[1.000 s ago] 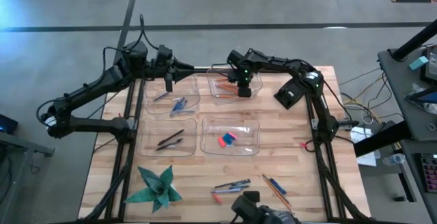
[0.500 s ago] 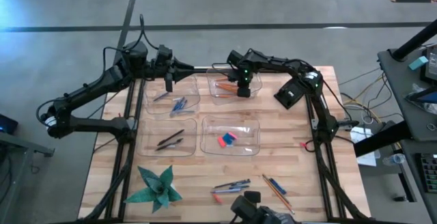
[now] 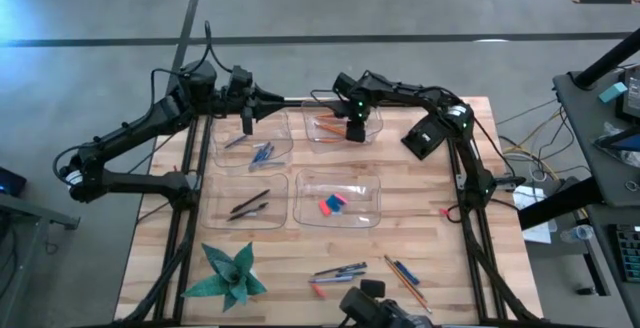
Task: Sort crayons/erasers/pens/pencils in bins
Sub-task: Put the blue crayon into the top left transparent bin
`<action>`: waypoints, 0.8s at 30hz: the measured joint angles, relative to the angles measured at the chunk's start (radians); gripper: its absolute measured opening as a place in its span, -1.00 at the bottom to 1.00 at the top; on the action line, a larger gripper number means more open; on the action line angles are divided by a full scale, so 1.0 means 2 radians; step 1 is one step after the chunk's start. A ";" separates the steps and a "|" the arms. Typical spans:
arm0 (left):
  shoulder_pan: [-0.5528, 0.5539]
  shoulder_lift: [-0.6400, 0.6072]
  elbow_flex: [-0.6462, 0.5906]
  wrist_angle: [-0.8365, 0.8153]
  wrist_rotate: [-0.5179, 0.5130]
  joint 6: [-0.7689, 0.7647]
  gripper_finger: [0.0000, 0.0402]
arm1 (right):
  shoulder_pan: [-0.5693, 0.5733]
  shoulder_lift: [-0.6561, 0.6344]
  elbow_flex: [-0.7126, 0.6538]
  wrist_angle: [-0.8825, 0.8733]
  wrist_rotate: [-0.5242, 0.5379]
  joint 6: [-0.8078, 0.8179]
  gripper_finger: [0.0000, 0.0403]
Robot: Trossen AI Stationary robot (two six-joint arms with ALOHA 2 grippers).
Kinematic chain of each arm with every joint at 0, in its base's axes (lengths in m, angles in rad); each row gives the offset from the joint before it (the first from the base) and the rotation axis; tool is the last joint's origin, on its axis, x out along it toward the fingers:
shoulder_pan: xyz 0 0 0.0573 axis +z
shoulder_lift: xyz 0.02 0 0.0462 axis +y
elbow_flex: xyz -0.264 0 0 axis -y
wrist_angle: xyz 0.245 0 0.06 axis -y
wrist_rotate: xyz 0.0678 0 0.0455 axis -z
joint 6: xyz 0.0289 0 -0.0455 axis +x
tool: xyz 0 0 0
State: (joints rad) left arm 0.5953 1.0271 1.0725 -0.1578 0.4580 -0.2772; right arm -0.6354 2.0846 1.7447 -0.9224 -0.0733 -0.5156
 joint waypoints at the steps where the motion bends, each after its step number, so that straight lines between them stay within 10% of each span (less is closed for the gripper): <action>1: 0.000 0.000 0.000 0.000 0.000 0.000 -0.53 | 0.000 -0.006 0.000 -0.001 0.000 0.000 -0.42; 8: 0.000 0.000 0.000 0.000 0.000 0.000 -0.53 | 0.000 -0.084 0.000 -0.004 0.011 0.018 -0.45; 24: 0.000 0.000 0.000 -0.009 0.000 0.002 -0.53 | 0.122 -0.293 -0.084 -0.112 0.011 0.365 -0.51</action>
State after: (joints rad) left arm 0.5950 1.0271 1.0722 -0.1766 0.4583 -0.2729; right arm -0.3924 1.4979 1.5759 -1.1467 -0.0520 0.2150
